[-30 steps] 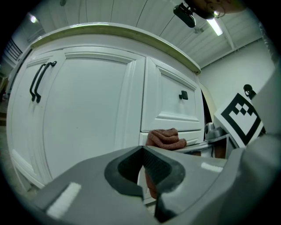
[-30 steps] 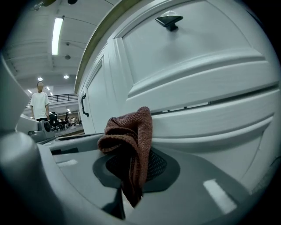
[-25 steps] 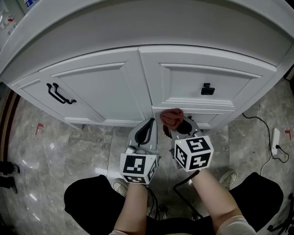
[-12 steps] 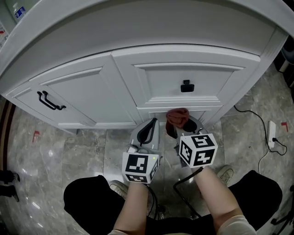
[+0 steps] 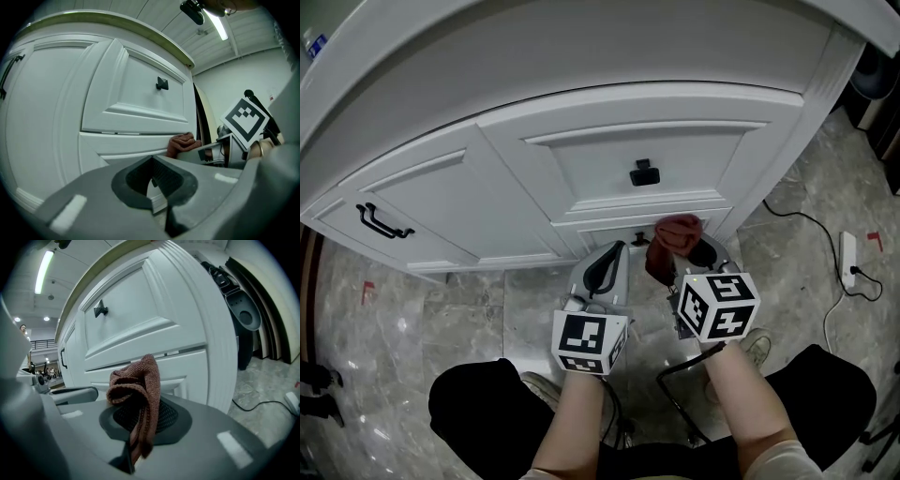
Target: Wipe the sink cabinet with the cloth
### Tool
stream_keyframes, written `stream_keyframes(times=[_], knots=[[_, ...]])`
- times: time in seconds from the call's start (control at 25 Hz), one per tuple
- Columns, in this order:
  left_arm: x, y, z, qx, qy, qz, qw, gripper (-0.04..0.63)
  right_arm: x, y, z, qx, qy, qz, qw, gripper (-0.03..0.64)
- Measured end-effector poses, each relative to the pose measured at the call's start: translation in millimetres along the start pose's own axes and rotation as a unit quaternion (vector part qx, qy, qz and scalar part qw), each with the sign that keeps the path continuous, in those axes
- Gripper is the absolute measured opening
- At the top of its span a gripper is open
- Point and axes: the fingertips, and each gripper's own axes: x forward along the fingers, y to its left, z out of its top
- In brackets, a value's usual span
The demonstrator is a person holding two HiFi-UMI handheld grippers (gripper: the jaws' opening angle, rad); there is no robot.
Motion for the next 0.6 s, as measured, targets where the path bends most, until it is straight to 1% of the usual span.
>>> stream_keyframes(times=[0.24, 0.44, 0.6], knots=[[5, -12, -1, 0.002, 0.003, -0.009, 0.9999, 0.0, -17, -38, 6, 0.023, -0.009, -0.035, 0.999, 0.078], [9, -21, -2, 0.001, 0.005, -0.017, 0.9998, 0.0, -30, -52, 14, 0.048, -0.026, -0.042, 0.998, 0.078], [10, -26, -7, 0.0, 0.01, -0.021, 0.9997, 0.0, -43, -67, 21, 0.064, -0.045, -0.073, 0.994, 0.078]])
